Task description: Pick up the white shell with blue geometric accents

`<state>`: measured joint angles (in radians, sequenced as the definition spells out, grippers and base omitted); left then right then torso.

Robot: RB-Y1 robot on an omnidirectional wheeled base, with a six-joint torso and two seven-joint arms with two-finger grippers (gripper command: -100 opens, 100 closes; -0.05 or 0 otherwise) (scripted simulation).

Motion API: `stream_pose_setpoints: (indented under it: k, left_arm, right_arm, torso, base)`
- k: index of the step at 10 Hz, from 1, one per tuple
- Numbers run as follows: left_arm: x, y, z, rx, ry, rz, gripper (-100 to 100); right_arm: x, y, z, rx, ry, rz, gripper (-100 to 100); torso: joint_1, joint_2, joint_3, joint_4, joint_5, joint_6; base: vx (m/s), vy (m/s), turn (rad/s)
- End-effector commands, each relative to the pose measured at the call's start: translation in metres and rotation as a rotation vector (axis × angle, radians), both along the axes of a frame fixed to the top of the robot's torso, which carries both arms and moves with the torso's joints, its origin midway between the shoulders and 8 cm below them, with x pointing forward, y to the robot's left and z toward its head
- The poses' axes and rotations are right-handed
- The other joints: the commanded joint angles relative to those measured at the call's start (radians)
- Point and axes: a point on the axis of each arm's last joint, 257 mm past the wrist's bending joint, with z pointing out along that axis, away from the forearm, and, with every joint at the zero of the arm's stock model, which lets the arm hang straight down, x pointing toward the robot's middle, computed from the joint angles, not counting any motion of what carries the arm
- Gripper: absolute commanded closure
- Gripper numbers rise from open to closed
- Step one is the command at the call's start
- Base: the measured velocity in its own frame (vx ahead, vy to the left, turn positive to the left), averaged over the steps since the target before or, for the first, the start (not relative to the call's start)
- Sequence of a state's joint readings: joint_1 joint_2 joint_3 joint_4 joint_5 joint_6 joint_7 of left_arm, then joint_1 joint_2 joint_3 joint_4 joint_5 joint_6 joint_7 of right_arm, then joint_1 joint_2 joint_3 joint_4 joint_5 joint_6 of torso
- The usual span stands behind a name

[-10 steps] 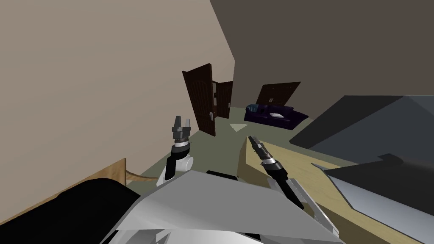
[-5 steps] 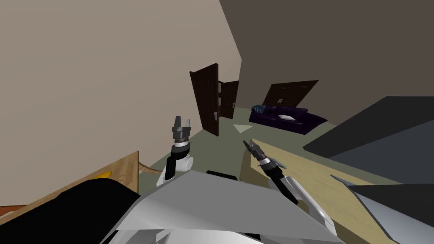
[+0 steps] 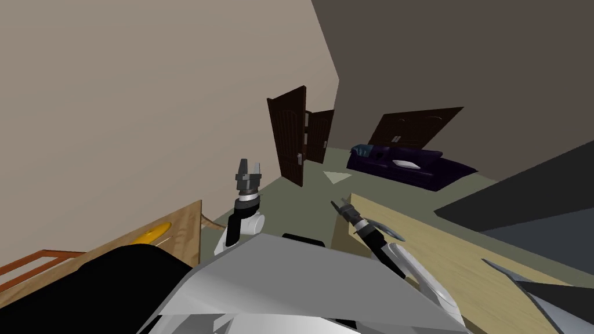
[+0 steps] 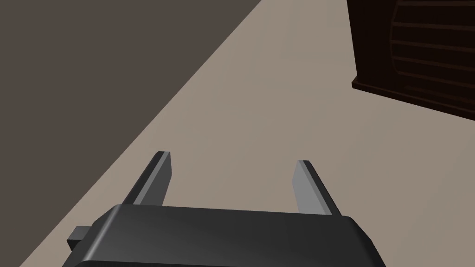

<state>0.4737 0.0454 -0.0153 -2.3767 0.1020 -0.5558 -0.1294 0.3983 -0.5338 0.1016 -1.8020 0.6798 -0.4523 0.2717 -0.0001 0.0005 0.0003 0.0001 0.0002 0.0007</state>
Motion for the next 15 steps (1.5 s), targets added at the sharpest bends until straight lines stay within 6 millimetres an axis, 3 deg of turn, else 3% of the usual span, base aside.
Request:
stream_pose_setpoints:
  k: [1,2,3,4,6,7,8,9,11,12,13,15]
  left_arm:
    - [0.0,0.0,0.0,0.0,0.0,0.0,0]
    - [0.0,0.0,0.0,0.0,0.0,0.0,0]
    - [0.0,0.0,0.0,0.0,0.0,0.0,0]
    - [0.0,0.0,0.0,0.0,0.0,0.0,0]
    - [0.0,0.0,0.0,0.0,0.0,0.0,0]
    - [0.0,0.0,0.0,0.0,0.0,0.0,0]
    - [0.0,0.0,0.0,0.0,0.0,0.0,0]
    - [0.0,0.0,0.0,0.0,0.0,0.0,0]
    - [0.0,0.0,0.0,0.0,0.0,0.0,0]
    - [0.0,0.0,0.0,0.0,0.0,0.0,0]
    - [0.0,0.0,0.0,0.0,0.0,0.0,0]
    - [0.0,0.0,0.0,0.0,0.0,0.0,0]
  right_arm:
    - [0.0,-0.008,-0.032,-0.125,0.041,0.007,-100]
    - [-0.001,-0.012,-0.041,-0.146,0.055,0.004,-100]
    - [-0.005,-0.022,-0.064,-0.232,0.088,0.008,-100]
    - [-0.005,-0.023,-0.067,-0.242,0.091,0.008,-100]
    - [-0.015,-0.049,-0.111,-0.424,0.154,0.02,-100]
    - [-0.017,-0.052,-0.116,-0.439,0.161,0.021,-100]
    - [-0.024,-0.069,-0.138,-0.537,0.194,0.028,-100]
    - [-0.024,-0.069,-0.138,-0.538,0.194,0.029,-100]
    - [-0.033,-0.089,-0.158,-0.637,0.226,0.037,-100]
    - [-0.041,-0.107,-0.174,-0.733,0.25,0.05,-100]
    - [-0.042,-0.109,-0.176,-0.735,0.257,0.047,-100]
    - [-0.062,-0.15,-0.205,-0.919,0.309,0.076,-100]
  torso:
    - [0.0,0.0,0.0,0.0,0.0,0.0]
    - [0.0,0.0,0.0,0.0,0.0,0.0]
    - [-0.001,-0.001,0.0,0.0,0.0,0.0]
    - [-0.001,-0.001,0.0,0.0,0.0,0.0]
    - [-0.001,0.0,0.0,0.0,0.0,0.0]
    - [-0.002,-0.001,0.0,0.0,0.0,0.0]
    - [-0.002,-0.001,0.0,0.0,0.0,0.001]
    - [-0.002,-0.001,0.0,0.0,0.0,0.0]
    - [-0.002,-0.001,0.0,0.0,-0.001,0.0]
    - [-0.002,0.0,0.0,0.0,0.0,0.001]
    - [-0.003,0.0,0.0,0.0,-0.001,0.0]
    - [-0.003,0.0,0.0,0.0,-0.001,0.001]
  base:
    - [0.016,0.007,0.194]
    - [0.016,0.0,0.077]
    - [0.016,-0.006,0.127]
    - [0.013,-0.009,0.072]
    - [0.018,-0.012,0.144]
    - [0.016,-0.022,0.04]
    - [0.019,-0.024,0.086]
    - [0.016,-0.022,0.05]
    - [0.015,-0.022,0.059]
    - [0.012,-0.031,0.079]
    - [0.012,-0.03,0.034]
    - [0.019,-0.045,0.078]
